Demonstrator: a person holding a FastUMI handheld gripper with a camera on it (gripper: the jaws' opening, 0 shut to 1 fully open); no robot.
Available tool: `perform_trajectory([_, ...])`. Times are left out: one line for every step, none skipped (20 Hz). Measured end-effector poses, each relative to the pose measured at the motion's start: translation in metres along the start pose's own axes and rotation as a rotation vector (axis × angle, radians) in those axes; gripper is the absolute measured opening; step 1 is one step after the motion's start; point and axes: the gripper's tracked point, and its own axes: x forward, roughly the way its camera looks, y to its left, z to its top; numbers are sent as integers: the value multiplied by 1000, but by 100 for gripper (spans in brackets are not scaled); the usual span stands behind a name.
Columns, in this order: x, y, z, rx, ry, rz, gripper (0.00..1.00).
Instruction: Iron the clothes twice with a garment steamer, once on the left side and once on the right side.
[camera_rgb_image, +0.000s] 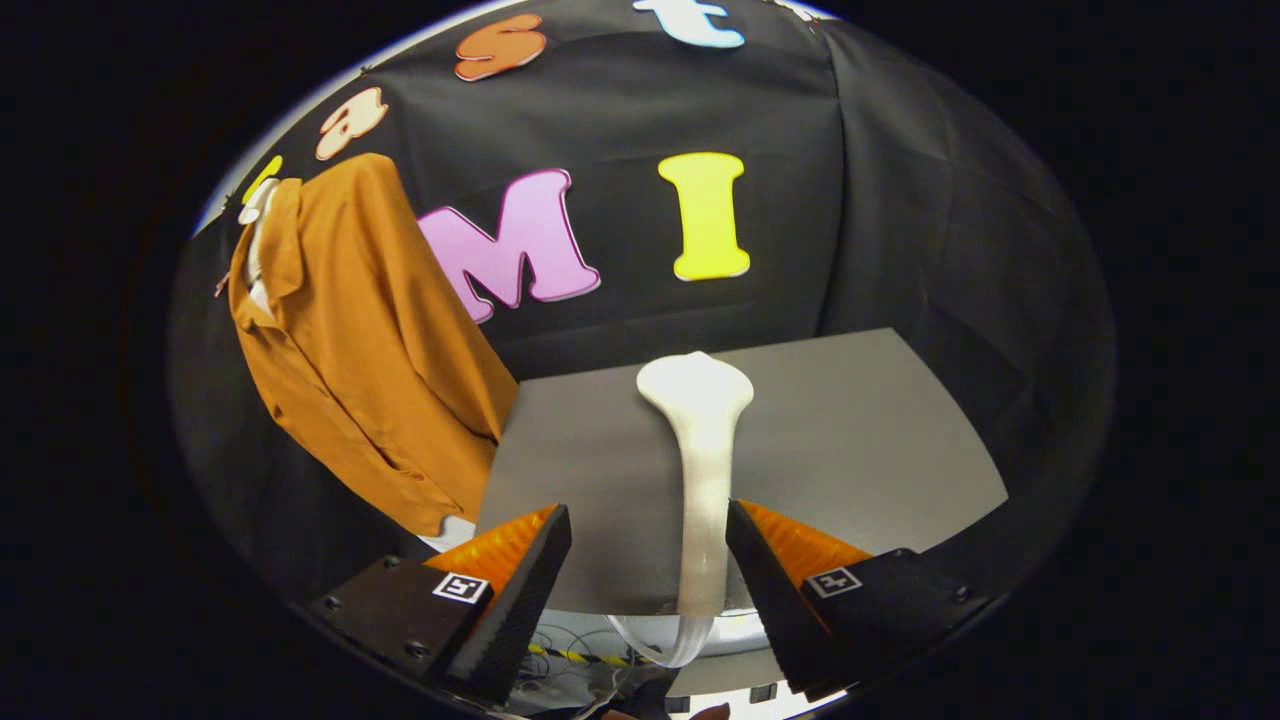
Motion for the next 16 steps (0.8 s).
perform_trajectory([13, -9, -3, 1, 25, -18, 99])
perform_trajectory([25, -14, -7, -1, 46, -27, 99])
perform_trajectory([33, -18, -11, -1, 68, -32, 99])
perform_trajectory([39, -19, -15, 2, 88, -26, 99])
perform_trajectory([45, -20, -19, 3, 111, -22, 99])
perform_trajectory([49, -22, -23, 0, 130, -26, 98])
perform_trajectory([55, -25, -24, -2, 143, -32, 96])
perform_trajectory([61, -28, -26, -3, 150, -37, 93])
perform_trajectory([66, -29, -26, 4, 153, -37, 93])
perform_trajectory([71, -30, -28, 16, 163, -37, 88])
perform_trajectory([74, -30, -32, 24, 180, -37, 83])
perform_trajectory([74, -30, -33, 22, 187, -36, 70])
perform_trajectory([78, -30, -35, -3, 195, -39, 58])
perform_trajectory([76, -30, -32, -5, 186, -38, 46])
perform_trajectory([76, -29, -32, 6, 169, -30, 42])
perform_trajectory([74, -28, -29, 3, 152, -5, 35])
